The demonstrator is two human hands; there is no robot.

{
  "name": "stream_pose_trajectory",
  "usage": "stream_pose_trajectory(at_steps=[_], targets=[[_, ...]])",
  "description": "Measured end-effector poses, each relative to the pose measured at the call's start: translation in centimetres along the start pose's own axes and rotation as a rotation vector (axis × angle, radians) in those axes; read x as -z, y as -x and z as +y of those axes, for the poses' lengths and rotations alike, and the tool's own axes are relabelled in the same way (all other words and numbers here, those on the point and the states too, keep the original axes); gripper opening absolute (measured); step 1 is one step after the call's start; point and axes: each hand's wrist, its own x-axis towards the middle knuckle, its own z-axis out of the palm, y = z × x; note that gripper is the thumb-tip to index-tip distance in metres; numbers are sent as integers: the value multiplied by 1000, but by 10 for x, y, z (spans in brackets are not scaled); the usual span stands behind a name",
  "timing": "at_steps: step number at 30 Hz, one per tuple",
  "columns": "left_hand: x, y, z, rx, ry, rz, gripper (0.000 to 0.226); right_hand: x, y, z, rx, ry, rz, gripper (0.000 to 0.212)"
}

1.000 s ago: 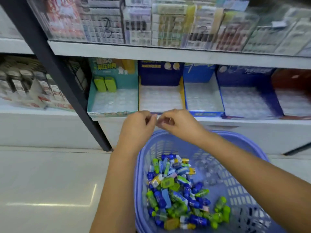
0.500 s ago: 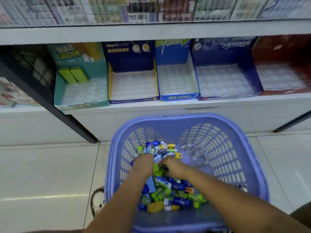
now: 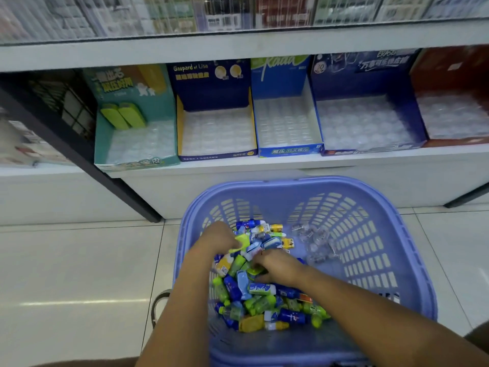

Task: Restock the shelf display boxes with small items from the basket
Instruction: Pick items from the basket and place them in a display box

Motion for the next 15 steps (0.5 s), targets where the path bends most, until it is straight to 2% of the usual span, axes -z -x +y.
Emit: stream_pose_trajectory(at_steps=[1,3,4,6,8,10,13,15], targets=[[8,4,1,-3,118,-35,19,2,-1,-3,1,22,11,21],[21,13,4,-23,371,-146,14,10,-3,-9,-47,-4,78,18],[27,19,5,-37,444,-186,11,17,-4,-13,-84,-62,136,17],[42,31,7,-53,602,-201,12,36,-4,-22,-158,-323,260,15],[61,43,7,-83,791,-141,13,65,0,-37,-175,-623,272,20],[82,54,1,-147,938,-53,13,99,7,-56,-86,-814,250,24],[104,68,-16,-266,1100,65,18,148,16,-92,91,-994,337,27],[113,75,-24,-317,1151,66,26,173,17,-116,124,-1050,430,29]])
